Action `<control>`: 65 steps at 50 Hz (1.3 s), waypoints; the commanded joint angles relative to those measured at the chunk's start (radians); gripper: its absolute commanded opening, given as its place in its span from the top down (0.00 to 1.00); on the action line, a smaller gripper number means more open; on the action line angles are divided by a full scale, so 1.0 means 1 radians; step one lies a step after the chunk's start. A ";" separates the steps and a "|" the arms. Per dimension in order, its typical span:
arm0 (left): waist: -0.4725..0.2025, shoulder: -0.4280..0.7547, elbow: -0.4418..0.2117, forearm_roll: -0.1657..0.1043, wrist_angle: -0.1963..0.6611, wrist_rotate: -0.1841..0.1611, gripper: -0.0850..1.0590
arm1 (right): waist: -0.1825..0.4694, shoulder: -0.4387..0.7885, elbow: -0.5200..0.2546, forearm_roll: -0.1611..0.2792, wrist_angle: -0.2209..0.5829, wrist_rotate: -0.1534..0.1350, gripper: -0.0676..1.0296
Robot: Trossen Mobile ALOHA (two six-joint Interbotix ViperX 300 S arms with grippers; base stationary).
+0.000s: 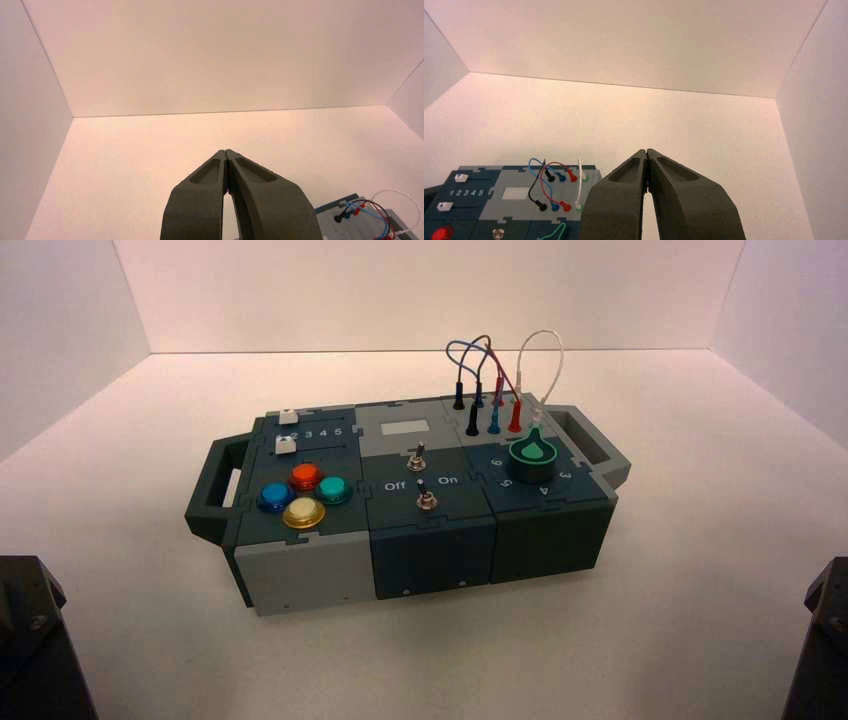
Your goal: Pull the white wire.
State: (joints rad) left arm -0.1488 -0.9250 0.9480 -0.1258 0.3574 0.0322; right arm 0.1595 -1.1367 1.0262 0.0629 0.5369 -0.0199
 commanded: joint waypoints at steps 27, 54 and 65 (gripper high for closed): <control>-0.021 0.035 -0.017 0.003 0.074 0.006 0.95 | 0.006 0.009 0.003 0.026 0.029 0.005 0.96; -0.344 0.239 -0.046 -0.002 0.204 0.005 0.95 | 0.077 0.132 -0.011 0.064 0.138 0.003 0.96; -0.442 0.314 -0.048 -0.028 0.202 -0.014 0.95 | 0.187 0.267 -0.012 0.098 0.160 0.003 0.96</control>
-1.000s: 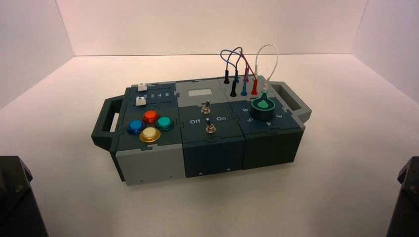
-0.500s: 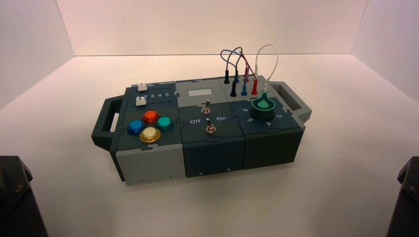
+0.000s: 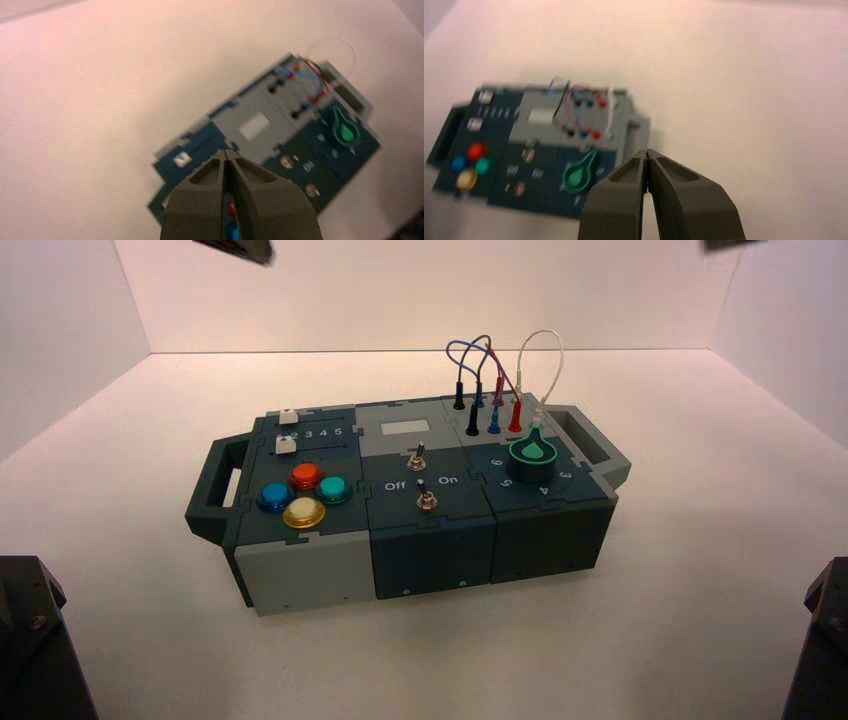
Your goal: Pull the white wire.
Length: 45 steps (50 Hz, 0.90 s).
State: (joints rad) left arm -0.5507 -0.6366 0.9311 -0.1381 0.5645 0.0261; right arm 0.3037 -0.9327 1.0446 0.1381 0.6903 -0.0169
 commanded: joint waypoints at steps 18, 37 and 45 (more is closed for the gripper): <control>-0.189 0.140 -0.044 -0.034 -0.034 -0.029 0.95 | 0.086 0.199 -0.043 0.060 0.031 -0.003 0.80; -0.278 0.216 -0.078 -0.034 -0.048 -0.029 0.95 | 0.129 0.402 -0.118 0.120 0.031 -0.006 0.56; -0.305 0.222 -0.078 -0.034 -0.048 -0.028 0.95 | 0.133 0.491 -0.152 0.140 0.026 -0.008 0.56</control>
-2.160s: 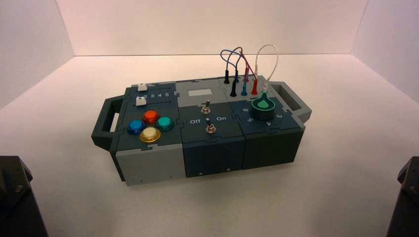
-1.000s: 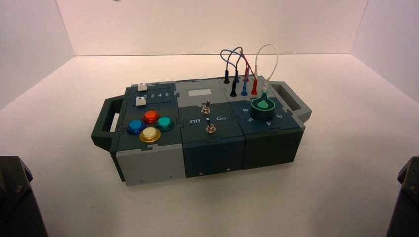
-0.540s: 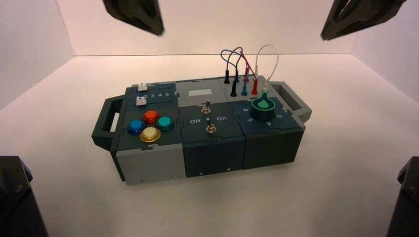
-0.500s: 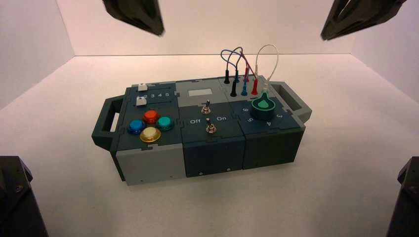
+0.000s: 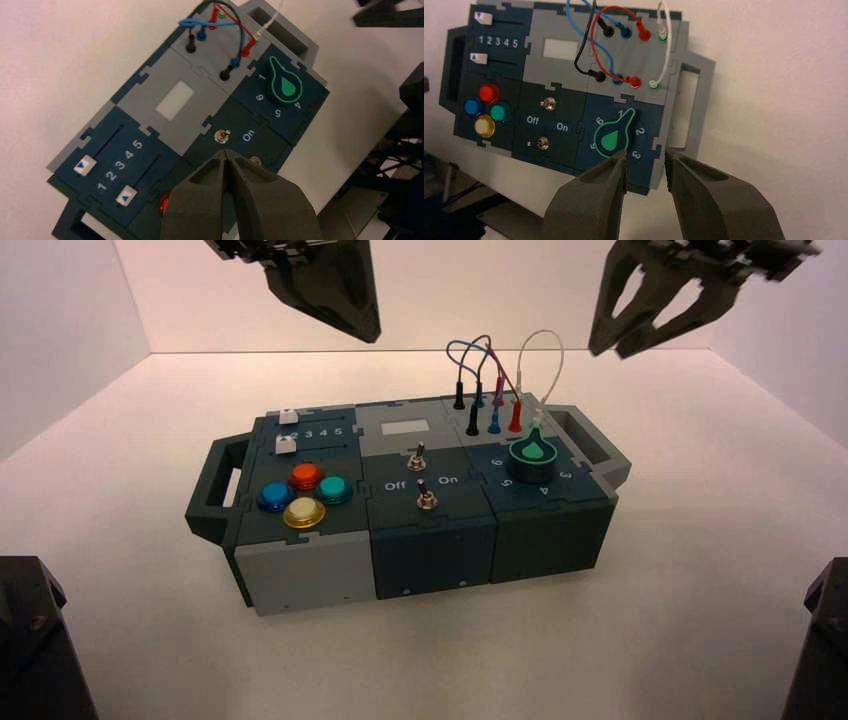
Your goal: Pull the white wire.
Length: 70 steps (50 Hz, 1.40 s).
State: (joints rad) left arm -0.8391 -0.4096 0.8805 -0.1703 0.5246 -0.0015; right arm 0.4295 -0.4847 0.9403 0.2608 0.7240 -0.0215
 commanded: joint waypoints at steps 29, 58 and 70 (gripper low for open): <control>-0.040 -0.008 -0.029 -0.002 0.008 0.002 0.95 | 0.006 0.290 -0.129 0.034 -0.074 -0.003 0.56; -0.040 -0.011 -0.029 0.000 0.020 0.005 0.95 | 0.006 0.417 -0.201 0.035 -0.094 -0.003 0.56; -0.040 -0.011 -0.029 0.003 0.023 0.008 0.95 | 0.008 0.466 -0.218 0.035 -0.104 -0.003 0.59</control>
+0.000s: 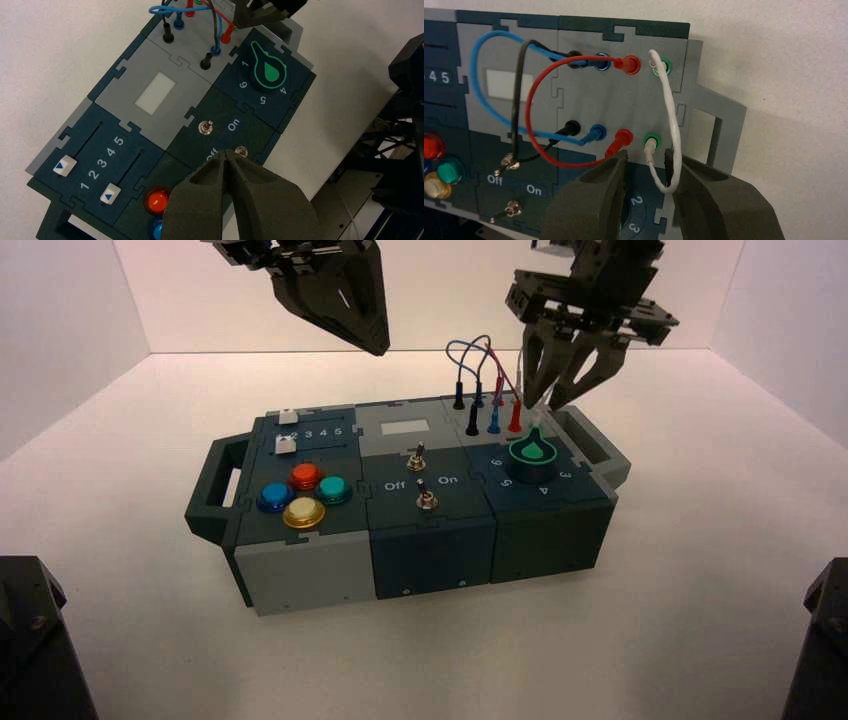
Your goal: Pull the white wire.
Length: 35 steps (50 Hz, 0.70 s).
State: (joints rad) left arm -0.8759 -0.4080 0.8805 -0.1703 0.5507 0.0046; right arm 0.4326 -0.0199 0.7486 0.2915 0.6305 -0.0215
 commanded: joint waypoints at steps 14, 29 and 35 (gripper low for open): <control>-0.003 -0.018 -0.031 0.005 -0.002 0.006 0.95 | 0.003 0.061 -0.026 -0.014 -0.023 -0.003 0.96; -0.003 -0.020 -0.029 0.008 0.002 0.006 0.95 | 0.003 -0.057 -0.018 -0.071 0.006 0.021 0.96; -0.003 -0.021 -0.034 0.009 0.002 0.009 0.95 | 0.003 -0.072 -0.015 -0.084 0.012 0.028 0.96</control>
State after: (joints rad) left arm -0.8759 -0.4142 0.8805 -0.1641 0.5568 0.0092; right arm 0.4387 -0.0537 0.7440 0.2148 0.6397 0.0000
